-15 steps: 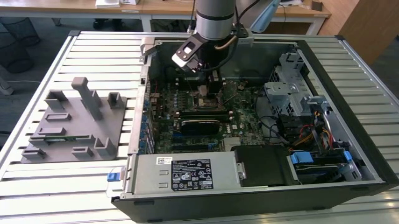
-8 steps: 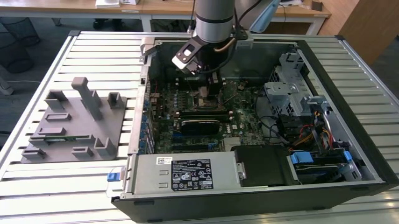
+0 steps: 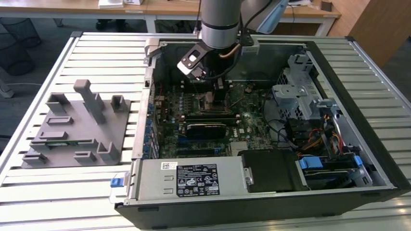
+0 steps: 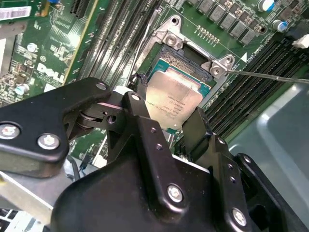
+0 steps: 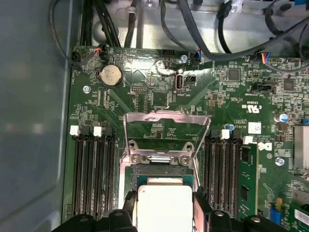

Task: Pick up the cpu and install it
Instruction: 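Place the cpu into insertion slot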

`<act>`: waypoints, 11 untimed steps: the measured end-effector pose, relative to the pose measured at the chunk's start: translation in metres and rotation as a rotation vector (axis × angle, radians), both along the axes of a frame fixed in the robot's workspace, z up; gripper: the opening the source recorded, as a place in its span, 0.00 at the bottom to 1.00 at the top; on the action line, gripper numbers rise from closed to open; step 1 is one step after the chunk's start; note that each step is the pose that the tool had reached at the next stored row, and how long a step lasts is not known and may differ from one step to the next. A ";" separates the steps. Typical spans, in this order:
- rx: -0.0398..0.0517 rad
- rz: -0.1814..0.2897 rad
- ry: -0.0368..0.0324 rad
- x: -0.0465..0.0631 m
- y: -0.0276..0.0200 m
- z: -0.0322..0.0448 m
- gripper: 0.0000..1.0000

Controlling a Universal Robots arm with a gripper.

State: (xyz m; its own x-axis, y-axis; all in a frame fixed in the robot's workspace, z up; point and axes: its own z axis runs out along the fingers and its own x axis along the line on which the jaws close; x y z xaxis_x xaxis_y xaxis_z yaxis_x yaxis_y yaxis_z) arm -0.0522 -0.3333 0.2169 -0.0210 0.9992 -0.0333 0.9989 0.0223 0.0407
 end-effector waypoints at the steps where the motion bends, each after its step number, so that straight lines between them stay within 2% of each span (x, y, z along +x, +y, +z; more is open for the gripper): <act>1: 0.0000 0.000 0.0000 0.000 0.0000 -0.0018 0.54; 4: 0.0000 0.000 0.0000 0.000 0.0000 -0.0068 0.54; 11: 0.0000 -0.013 0.0000 0.000 0.0000 -0.0128 0.54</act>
